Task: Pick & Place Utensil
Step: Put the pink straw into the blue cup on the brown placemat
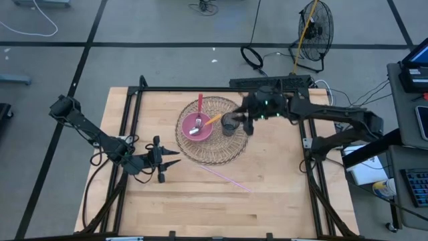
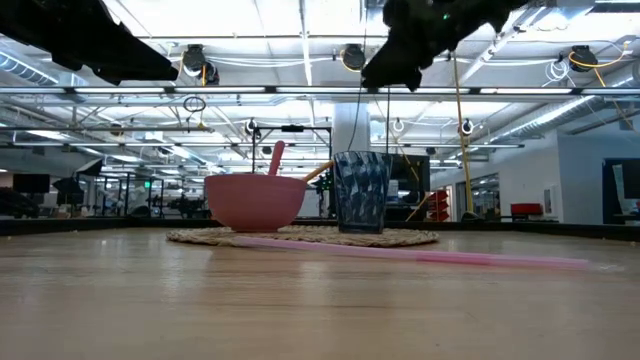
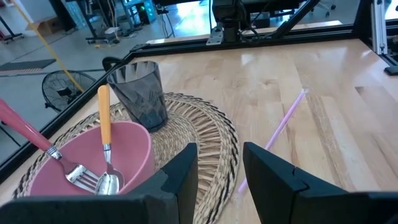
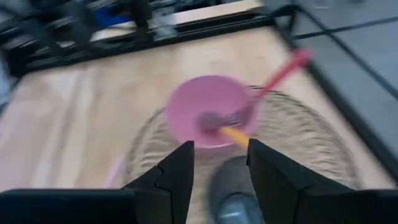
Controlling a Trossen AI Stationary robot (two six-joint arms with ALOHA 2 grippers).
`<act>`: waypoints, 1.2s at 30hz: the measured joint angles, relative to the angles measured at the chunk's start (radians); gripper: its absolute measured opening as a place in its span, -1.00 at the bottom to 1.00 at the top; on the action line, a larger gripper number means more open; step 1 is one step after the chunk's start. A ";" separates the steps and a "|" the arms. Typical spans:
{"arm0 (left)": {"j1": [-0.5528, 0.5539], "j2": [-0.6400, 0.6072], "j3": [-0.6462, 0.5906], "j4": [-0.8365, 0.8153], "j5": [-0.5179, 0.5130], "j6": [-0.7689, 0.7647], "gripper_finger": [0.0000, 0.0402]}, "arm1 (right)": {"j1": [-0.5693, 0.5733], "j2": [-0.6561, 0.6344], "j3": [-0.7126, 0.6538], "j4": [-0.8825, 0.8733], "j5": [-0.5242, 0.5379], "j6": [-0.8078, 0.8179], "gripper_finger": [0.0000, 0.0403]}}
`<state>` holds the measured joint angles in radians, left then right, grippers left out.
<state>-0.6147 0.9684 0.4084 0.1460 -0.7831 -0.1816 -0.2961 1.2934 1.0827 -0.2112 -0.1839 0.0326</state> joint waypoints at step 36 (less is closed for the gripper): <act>0.000 0.000 0.000 0.006 -0.003 -0.047 -0.35 | 0.611 0.430 -0.089 0.397 0.367 0.167 -0.30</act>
<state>-0.6147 0.9684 0.4088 0.1520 -0.7857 -0.2284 0.3152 1.7237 0.9937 0.1854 0.1835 0.2000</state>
